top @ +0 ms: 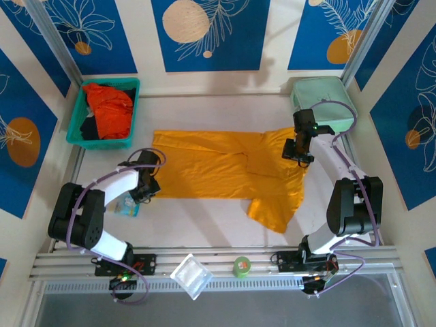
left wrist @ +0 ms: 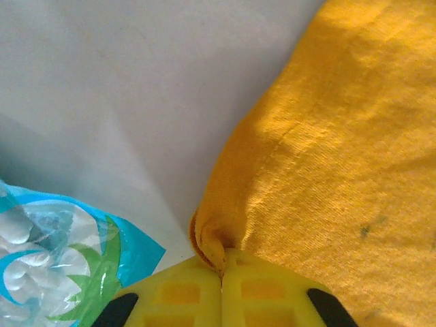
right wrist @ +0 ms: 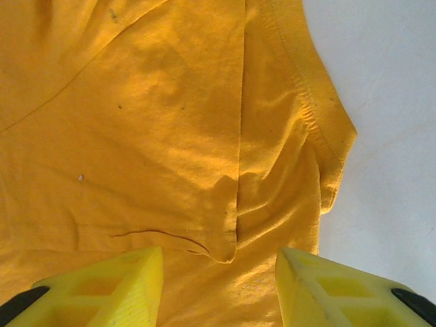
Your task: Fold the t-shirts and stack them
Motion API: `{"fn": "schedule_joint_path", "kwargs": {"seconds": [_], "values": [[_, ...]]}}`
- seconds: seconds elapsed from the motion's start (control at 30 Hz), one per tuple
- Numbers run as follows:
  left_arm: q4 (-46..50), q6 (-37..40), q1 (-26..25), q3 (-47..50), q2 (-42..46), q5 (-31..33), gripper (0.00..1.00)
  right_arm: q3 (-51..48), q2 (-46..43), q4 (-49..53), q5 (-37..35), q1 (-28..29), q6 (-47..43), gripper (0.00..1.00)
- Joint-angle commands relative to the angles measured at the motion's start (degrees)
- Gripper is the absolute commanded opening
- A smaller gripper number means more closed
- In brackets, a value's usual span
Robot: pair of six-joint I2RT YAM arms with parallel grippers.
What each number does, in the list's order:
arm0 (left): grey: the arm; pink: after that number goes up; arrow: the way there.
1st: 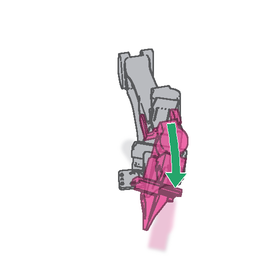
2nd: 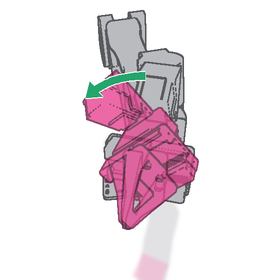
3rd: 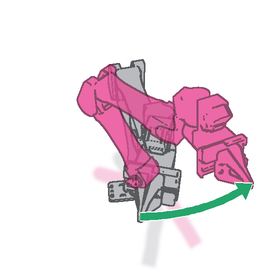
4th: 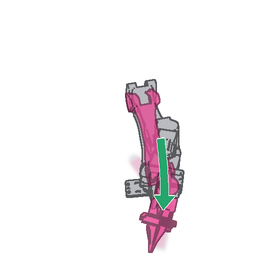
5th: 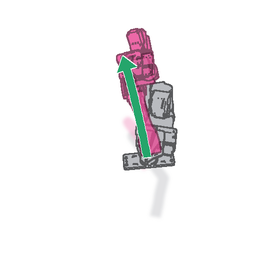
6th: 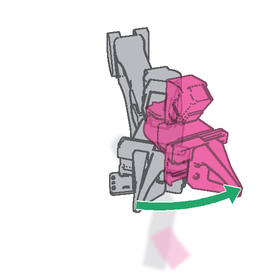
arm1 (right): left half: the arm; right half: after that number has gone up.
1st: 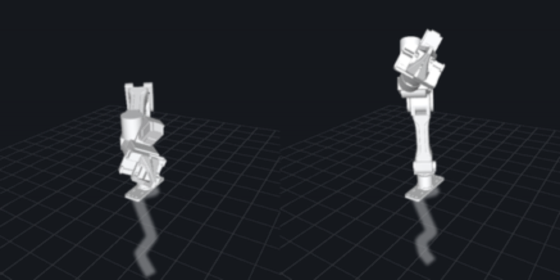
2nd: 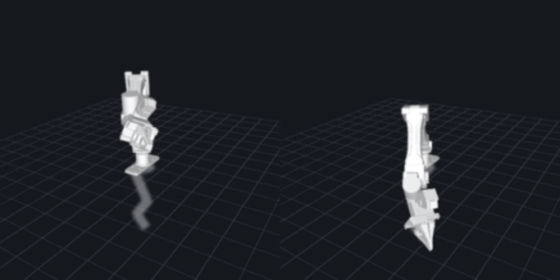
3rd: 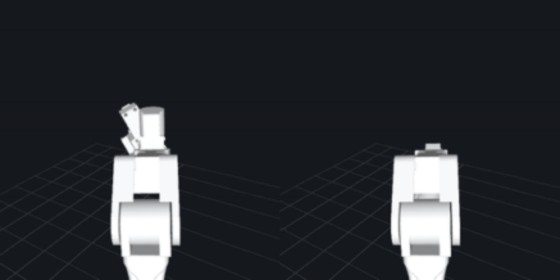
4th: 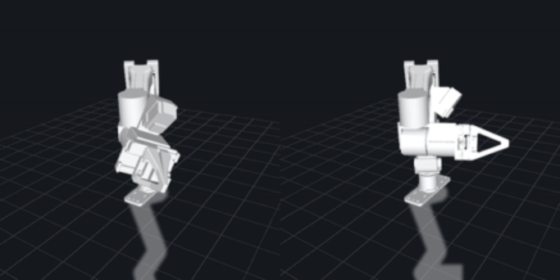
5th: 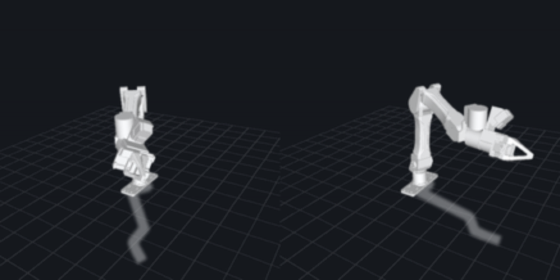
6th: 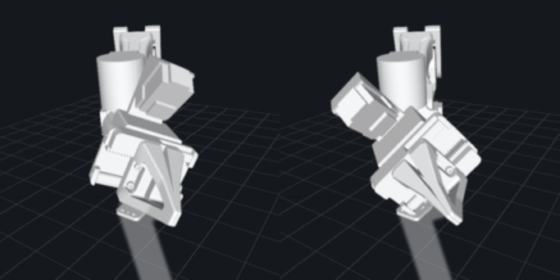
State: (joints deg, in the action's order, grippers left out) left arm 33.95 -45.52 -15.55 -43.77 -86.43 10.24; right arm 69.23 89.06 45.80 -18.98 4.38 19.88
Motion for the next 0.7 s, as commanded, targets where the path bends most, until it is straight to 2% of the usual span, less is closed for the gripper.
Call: {"fn": "schedule_joint_path", "kwargs": {"seconds": [0.0,0.17,0.3,0.43,0.5,0.57,0.67], "values": [[-9.3,1.8,0.5,1.4,-3.5,-2.9,0.00,0.9,-1.0,2.3,1.6,0.2,-0.8,0.47],[-8.0,3.3,0.4,1.5,-0.5,-3.6,0.00,2.4,-5.7,2.5,4.0,0.5,-3.7,0.45],[-5.3,5.0,0.4,0.6,2.4,-5.1,0.00,2.2,-14.3,-0.7,8.9,1.3,-7.7,0.46],[-2.7,7.1,0.3,-0.9,5.2,-6.9,0.00,3.1,-22.3,-2.5,15.6,2.1,-15.0,0.48],[-2.2,7.7,0.3,-1.2,6.6,-7.6,0.00,4.9,-23.4,-0.6,17.8,2.7,-19.9,0.46],[-1.0,8.4,0.3,-1.7,8.0,-7.9,0.00,4.7,-24.3,0.8,17.0,5.5,-28.3,0.44],[1.1,9.1,0.3,-2.1,10.3,-7.9,0.00,1.2,-25.7,2.4,8.7,13.3,-43.2,0.43]]}}
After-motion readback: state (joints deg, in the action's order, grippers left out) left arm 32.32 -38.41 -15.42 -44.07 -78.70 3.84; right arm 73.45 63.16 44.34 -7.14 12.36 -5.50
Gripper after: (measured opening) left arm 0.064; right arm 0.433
